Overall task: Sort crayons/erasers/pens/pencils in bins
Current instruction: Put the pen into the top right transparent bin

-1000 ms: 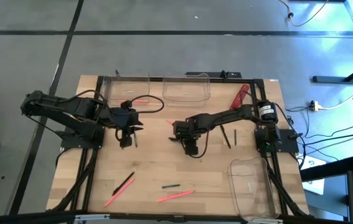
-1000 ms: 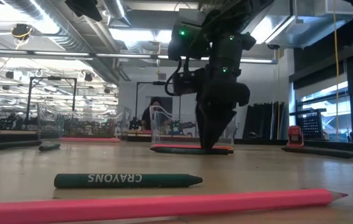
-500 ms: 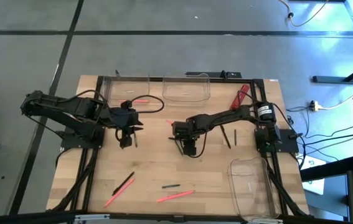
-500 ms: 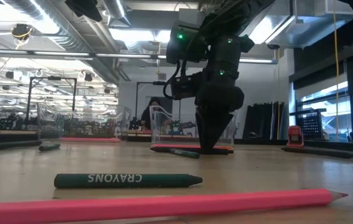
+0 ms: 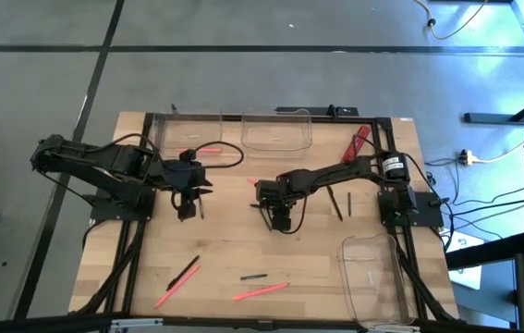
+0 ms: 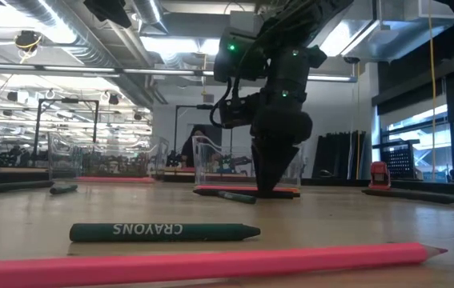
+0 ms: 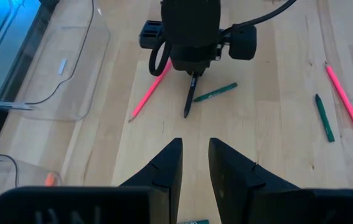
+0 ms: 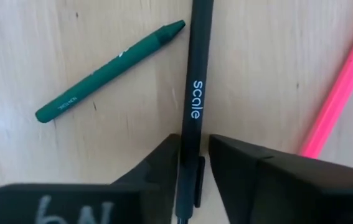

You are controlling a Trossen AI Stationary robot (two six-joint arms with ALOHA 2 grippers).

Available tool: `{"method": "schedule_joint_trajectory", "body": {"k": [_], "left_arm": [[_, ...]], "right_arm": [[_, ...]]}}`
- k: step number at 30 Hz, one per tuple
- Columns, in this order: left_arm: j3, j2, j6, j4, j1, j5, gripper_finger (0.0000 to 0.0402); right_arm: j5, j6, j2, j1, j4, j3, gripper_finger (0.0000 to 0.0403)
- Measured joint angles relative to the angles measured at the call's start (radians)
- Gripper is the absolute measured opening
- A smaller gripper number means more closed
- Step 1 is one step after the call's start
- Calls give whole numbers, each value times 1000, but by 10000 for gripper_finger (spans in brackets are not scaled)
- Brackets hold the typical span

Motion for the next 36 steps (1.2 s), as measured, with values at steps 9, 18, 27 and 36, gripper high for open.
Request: {"method": "schedule_joint_trajectory", "body": {"k": [9, 18, 27, 36], "left_arm": [[0, 0, 0, 0, 0, 0, 71], [0, 0, 0, 0, 0, 0, 71], [0, 0, 0, 0, 0, 0, 71], [0, 0, 0, 0, 0, -8, 71]], "right_arm": [[0, 22, 0, -2, 2, 0, 27], [-55, 48, 3, -21, -12, 26, 45], [-81, 45, 12, -42, -81, 163, 47], [-88, -3, 6, -84, -221, 318, 48]]}}
